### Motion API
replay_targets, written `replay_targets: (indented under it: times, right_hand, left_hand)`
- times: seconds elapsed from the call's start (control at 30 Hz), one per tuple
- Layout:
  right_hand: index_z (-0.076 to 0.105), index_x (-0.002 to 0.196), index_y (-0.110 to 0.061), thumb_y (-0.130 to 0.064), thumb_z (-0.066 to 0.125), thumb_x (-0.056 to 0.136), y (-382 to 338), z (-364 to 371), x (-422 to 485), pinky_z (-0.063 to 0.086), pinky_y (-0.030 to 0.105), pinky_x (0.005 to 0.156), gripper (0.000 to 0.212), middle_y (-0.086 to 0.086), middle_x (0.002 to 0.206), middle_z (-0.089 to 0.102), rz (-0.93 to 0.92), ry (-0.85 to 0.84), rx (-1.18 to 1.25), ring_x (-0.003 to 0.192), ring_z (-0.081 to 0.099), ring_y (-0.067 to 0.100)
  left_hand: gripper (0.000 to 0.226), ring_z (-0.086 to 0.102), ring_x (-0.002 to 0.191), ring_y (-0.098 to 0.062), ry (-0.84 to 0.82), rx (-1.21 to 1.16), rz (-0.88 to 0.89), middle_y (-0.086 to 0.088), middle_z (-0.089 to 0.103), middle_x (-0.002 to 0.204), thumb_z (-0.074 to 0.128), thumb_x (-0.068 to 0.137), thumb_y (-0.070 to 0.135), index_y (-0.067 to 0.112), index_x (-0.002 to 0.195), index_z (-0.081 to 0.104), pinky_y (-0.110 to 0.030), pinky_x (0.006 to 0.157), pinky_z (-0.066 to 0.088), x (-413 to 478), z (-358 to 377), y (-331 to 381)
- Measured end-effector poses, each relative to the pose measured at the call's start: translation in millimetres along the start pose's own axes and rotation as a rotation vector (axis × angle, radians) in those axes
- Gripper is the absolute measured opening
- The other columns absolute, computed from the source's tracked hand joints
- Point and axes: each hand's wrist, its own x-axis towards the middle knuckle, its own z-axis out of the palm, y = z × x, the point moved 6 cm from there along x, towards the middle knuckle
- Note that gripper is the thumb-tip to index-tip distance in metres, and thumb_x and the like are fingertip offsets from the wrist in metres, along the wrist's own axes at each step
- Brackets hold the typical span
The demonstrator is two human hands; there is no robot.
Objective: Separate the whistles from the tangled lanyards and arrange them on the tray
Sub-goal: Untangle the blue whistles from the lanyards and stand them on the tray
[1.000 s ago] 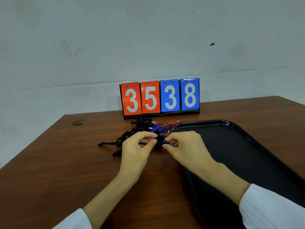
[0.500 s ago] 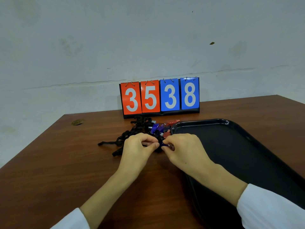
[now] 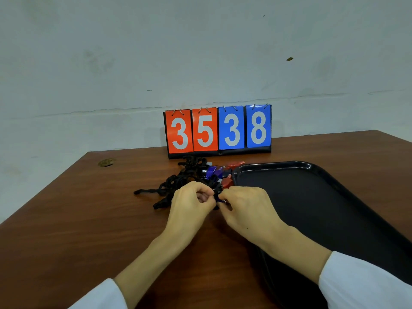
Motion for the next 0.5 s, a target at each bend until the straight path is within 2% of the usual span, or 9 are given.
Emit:
replay_targets:
  times: [0.1,0.2,0.27,0.37,0.43,0.5]
  right_hand:
    - [0.068,0.084,-0.017,-0.026,0.058,0.085,-1,-2,1,0.053,0.033,0.062,0.013,-0.002,0.073,0.066,0.008,-0.010,0.009,0.066,0.063,0.016]
    - [0.066,0.094,-0.018,-0.029,0.050,0.091,1,-1,1,0.052,0.033,0.072,0.019,-0.003,0.083,0.066,0.030,-0.049,0.053,0.075,0.061,0.015]
    - [0.065,0.095,-0.019,-0.030,0.049,0.091,3,1,0,0.051,0.032,0.073,0.020,-0.003,0.084,0.065,0.038,-0.056,0.061,0.076,0.061,0.014]
    - [0.066,0.084,-0.018,-0.027,0.057,0.086,4,3,-1,0.052,0.032,0.062,0.013,-0.003,0.074,0.065,0.025,-0.030,0.025,0.065,0.061,0.015]
    - [0.066,0.078,-0.018,-0.024,0.061,0.083,4,3,-2,0.050,0.030,0.055,0.010,-0.003,0.067,0.064,0.021,-0.015,0.009,0.059,0.060,0.015]
    - [0.067,0.079,-0.018,-0.024,0.059,0.084,3,5,-2,0.051,0.031,0.055,0.011,-0.003,0.068,0.064,0.006,-0.031,-0.006,0.059,0.060,0.015]
  left_hand:
    - [0.017,0.056,0.069,-0.001,0.073,0.023,0.031,0.013,0.058,0.073,0.065,0.080,0.008,0.025,0.080,0.060,-0.007,0.064,0.046,-2,-2,0]
    - [0.014,0.052,0.065,-0.007,0.099,0.159,0.286,0.012,0.056,0.072,0.066,0.080,0.003,0.016,0.082,0.061,-0.012,0.068,0.045,-7,1,10]
    - [0.014,0.053,0.071,-0.008,0.090,0.225,0.411,0.008,0.059,0.073,0.067,0.080,0.001,0.012,0.087,0.063,-0.013,0.067,0.045,-9,6,11]
    - [0.022,0.059,0.072,0.000,0.069,0.219,0.389,0.002,0.069,0.081,0.069,0.080,0.005,0.011,0.102,0.070,-0.016,0.068,0.051,-5,6,8]
    - [0.026,0.062,0.079,-0.007,0.032,0.235,0.381,-0.002,0.071,0.089,0.068,0.082,0.007,0.011,0.108,0.070,-0.019,0.074,0.050,-5,8,9]
    - [0.033,0.062,0.084,-0.010,-0.008,0.240,0.365,-0.001,0.069,0.095,0.064,0.085,0.008,0.014,0.117,0.065,-0.021,0.079,0.050,-6,9,10]
